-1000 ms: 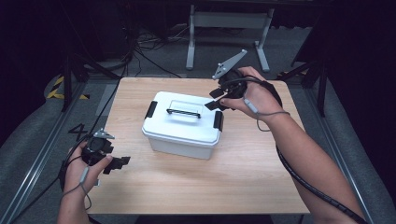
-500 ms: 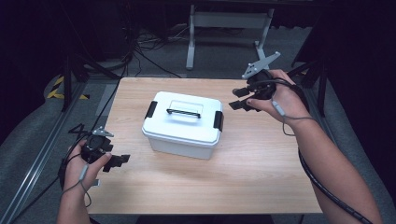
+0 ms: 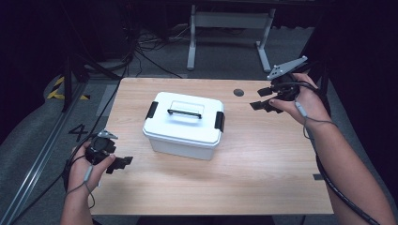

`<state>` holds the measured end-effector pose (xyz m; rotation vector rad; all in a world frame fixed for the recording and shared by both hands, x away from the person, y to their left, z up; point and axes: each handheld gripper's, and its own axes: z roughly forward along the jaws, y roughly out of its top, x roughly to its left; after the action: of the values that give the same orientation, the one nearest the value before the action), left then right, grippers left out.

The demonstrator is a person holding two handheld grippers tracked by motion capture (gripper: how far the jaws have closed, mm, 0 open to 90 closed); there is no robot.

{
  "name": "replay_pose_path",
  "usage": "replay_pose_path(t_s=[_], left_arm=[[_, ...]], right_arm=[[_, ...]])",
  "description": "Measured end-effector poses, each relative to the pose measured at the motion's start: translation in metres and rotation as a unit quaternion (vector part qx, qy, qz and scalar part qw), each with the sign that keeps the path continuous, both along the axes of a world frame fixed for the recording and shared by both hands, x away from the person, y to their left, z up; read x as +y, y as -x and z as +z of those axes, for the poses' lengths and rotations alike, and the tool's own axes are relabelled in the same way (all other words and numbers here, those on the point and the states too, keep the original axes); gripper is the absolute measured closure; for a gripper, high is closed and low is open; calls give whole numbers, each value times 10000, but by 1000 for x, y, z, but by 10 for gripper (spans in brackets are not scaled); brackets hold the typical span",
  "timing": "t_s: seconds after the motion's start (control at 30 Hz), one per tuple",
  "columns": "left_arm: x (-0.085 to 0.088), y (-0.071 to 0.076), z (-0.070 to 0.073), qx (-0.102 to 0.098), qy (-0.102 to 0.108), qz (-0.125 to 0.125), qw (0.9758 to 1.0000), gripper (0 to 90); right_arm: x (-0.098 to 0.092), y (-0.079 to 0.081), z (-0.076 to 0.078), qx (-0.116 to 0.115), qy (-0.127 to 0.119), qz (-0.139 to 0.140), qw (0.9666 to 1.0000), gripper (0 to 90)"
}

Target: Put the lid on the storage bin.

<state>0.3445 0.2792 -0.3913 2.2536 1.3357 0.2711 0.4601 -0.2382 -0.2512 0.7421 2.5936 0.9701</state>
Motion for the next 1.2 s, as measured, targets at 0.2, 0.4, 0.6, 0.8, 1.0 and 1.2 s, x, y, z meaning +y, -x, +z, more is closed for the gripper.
replay_pose_path(t_s=[0.2,0.4,0.6,0.8,1.0,1.2], left_arm=[[6,0,-2,-68,-39,111,9999,199],[10,-2,-5,-35,-74,241,9997,199],[12,-3,-7,-19,-69,260,9996,198],[11,-5,-12,57,-217,82,9997,203],[13,-5,-13,62,-195,64,9998,211],[12,-5,-15,120,-224,-13,9997,211]], right_arm=[[-21,-3,-7,39,-8,-231,9997,350],[-40,-10,-23,398,-107,-241,9989,310],[-57,-15,-45,601,-115,-436,9972,270],[-69,-16,-69,725,-160,-689,9949,216],[-76,-16,-94,776,-33,-728,9943,189],[-78,-14,-118,839,47,-677,9942,186]])
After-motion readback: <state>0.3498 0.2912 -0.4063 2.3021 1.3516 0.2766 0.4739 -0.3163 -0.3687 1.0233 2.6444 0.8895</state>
